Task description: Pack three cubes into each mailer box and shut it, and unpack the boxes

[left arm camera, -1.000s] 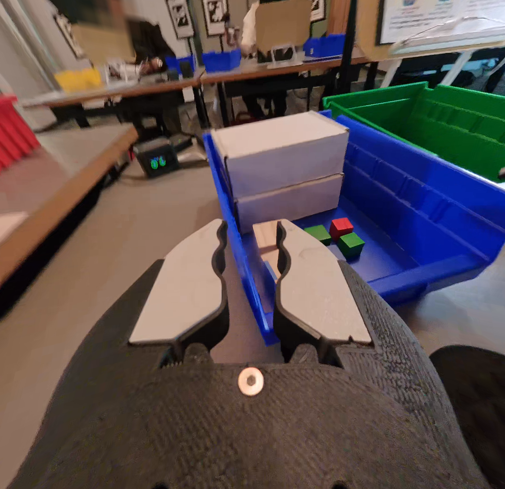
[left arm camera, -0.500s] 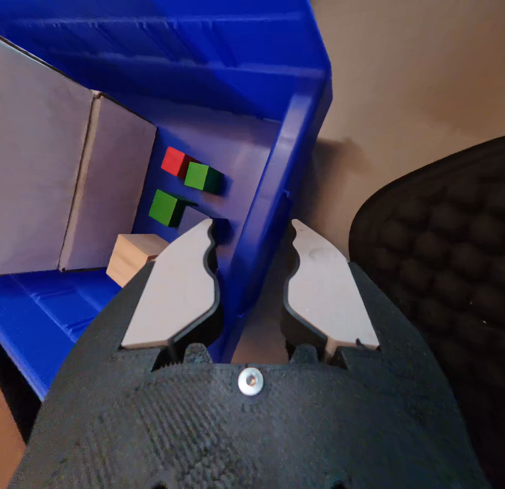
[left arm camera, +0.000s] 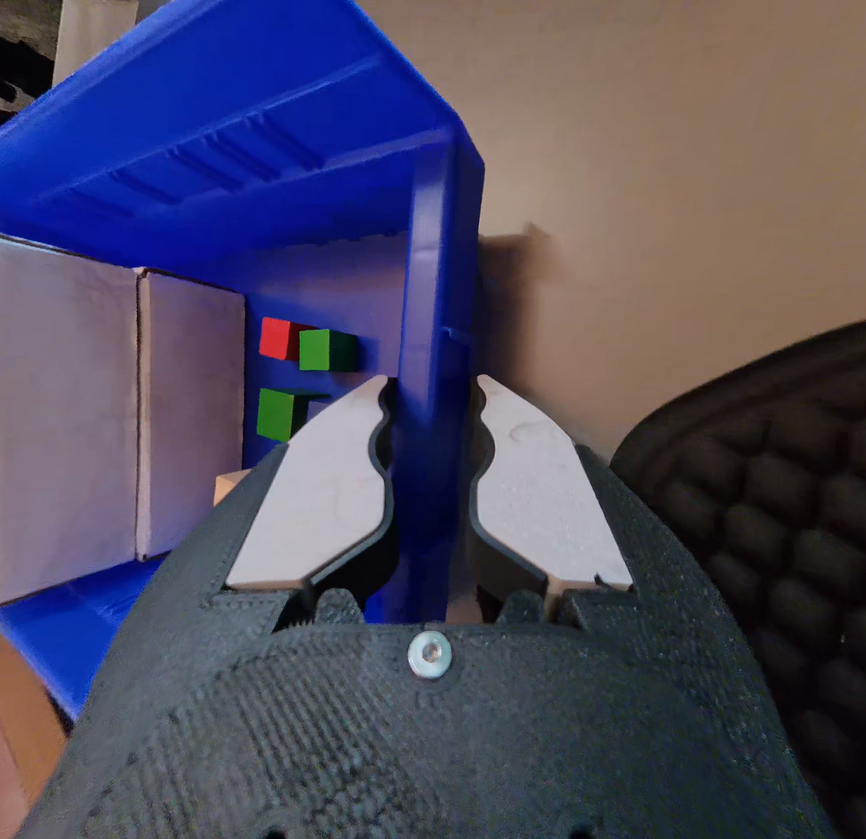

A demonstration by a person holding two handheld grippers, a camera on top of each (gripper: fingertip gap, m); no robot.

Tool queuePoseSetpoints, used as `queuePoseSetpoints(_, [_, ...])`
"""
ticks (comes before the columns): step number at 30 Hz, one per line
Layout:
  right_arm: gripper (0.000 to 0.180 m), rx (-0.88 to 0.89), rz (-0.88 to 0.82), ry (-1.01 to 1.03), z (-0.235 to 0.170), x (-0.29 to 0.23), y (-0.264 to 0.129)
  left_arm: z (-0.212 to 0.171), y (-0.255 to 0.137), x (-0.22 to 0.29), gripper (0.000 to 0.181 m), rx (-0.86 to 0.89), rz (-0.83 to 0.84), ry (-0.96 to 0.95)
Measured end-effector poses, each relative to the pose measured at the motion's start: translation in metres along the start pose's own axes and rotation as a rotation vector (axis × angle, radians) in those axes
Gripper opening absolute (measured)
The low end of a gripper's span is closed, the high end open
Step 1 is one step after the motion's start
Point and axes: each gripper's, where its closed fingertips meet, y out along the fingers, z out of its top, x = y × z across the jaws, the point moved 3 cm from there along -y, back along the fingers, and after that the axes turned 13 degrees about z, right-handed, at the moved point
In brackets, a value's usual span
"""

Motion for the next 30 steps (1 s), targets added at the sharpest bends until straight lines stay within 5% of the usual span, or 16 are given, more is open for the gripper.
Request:
queuePoseSetpoints(15, [0.032,-0.143,-0.170,0.300,-0.127,0.060,-0.027,0.035,0.051,-0.024,0.029,-0.052,-0.035,-0.008])
queuePoseSetpoints(30, [0.031,-0.202,-0.121,0.279,-0.167,0.107,-0.023,0.027,0.076,-0.054,0.028,-0.080,-0.038,-0.066])
